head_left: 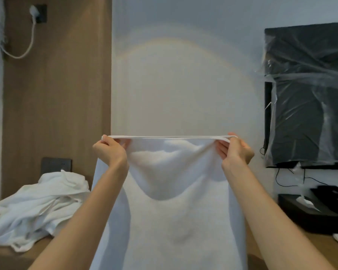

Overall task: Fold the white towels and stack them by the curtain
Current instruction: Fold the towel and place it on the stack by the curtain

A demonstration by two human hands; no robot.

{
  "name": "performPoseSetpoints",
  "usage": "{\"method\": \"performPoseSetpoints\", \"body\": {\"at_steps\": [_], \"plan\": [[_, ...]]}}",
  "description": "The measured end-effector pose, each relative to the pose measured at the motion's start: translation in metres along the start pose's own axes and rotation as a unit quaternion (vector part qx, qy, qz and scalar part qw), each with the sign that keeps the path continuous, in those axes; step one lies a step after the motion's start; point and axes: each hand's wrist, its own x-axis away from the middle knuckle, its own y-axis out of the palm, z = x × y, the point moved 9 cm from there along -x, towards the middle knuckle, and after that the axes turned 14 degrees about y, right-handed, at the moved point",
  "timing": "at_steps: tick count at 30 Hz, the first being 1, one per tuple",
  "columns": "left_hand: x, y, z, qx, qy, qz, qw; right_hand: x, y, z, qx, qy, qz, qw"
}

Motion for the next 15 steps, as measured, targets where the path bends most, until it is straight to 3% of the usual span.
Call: {"method": "performPoseSetpoints", "body": {"at_steps": [8, 15], "plan": [[0.014, 0.003, -0.086, -0.03, -0.066, -0.113, 0.991, -0.065, -0.033, 0.059, 0.116, 0.051, 0.012, 0.992], [0.018, 0.028, -0.159, -0.033, -0.132, -0.136, 0.981, -0.117, -0.046, 0.087, 0.139, 0.07, 0.055, 0.986]]}}
